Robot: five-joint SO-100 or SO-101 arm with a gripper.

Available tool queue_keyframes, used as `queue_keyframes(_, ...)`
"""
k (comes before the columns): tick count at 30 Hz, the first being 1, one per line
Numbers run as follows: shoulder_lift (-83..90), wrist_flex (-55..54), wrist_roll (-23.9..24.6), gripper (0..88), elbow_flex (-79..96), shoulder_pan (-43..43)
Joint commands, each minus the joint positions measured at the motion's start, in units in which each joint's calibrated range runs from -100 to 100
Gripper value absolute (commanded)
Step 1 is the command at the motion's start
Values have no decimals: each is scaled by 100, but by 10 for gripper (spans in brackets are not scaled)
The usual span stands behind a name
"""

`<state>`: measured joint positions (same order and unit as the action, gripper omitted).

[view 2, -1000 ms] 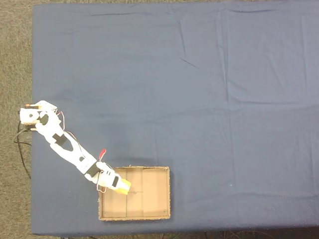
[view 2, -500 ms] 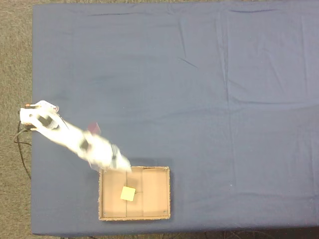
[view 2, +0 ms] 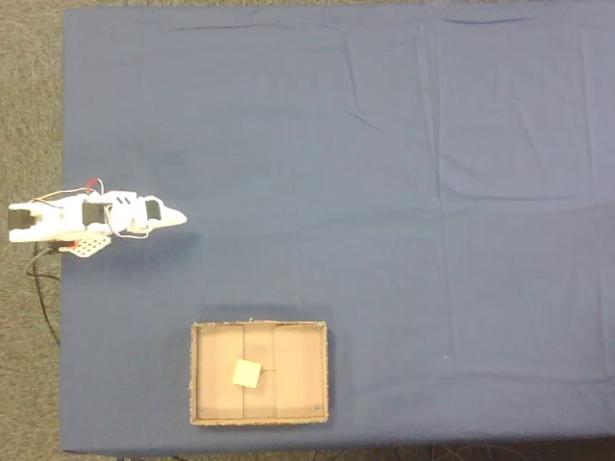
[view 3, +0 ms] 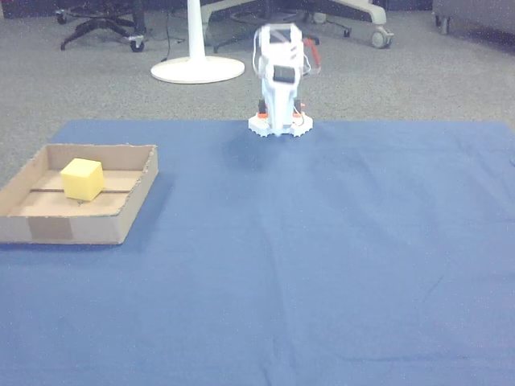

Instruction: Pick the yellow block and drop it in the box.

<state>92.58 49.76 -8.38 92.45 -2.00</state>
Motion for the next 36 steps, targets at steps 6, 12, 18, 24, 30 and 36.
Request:
queue_keyframes(6, 497, -227, 557, 24, 737, 157)
queue_keyframes(12, 505, -194, 684, 2, 737, 212)
queue_keyframes(18, 505, -194, 918, 2, 737, 79)
queue_keyframes(24, 505, -194, 1011, 2, 737, 79)
queue_keyframes(30, 505, -194, 1001, 2, 737, 63)
queue_keyframes(36, 505, -194, 816, 2, 737, -16)
